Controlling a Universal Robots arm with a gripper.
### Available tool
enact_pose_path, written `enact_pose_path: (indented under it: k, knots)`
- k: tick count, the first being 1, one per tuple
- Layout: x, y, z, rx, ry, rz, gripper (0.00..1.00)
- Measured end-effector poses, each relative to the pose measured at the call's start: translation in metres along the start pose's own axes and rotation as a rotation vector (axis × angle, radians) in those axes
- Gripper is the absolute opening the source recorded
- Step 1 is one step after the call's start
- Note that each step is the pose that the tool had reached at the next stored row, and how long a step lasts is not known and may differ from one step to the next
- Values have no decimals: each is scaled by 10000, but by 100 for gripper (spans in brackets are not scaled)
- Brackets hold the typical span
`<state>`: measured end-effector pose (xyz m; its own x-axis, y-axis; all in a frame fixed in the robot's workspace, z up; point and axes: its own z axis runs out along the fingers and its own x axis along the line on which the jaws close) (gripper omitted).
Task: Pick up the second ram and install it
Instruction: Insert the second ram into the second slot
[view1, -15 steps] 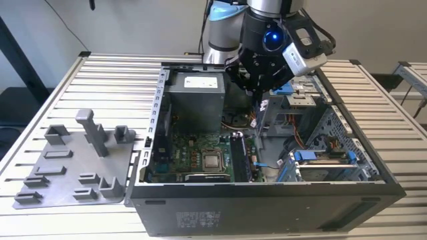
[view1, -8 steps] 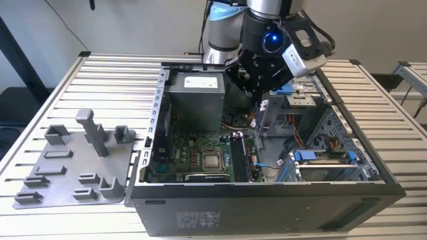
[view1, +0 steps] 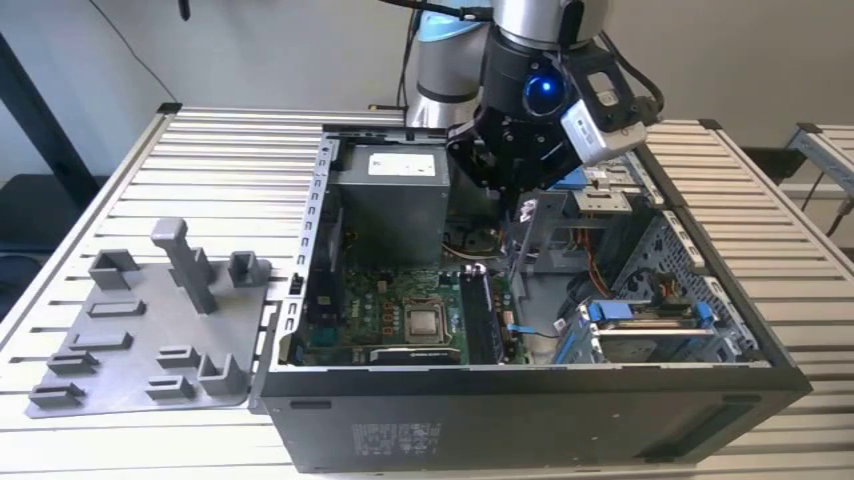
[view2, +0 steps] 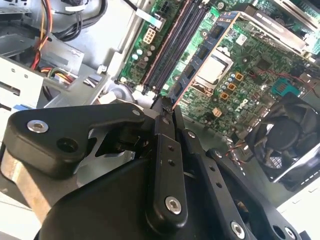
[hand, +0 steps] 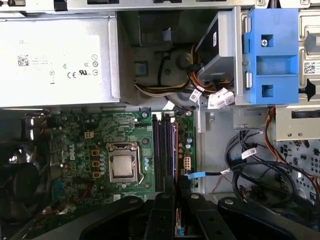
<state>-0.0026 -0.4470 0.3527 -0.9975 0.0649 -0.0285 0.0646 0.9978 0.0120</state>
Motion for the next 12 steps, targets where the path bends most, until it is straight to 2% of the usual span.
enact_pose_path:
  k: [6,12]
  knots:
    - [-2,0,90,-6,28,1,14]
    - [0,-1,160,-21,88,2,14]
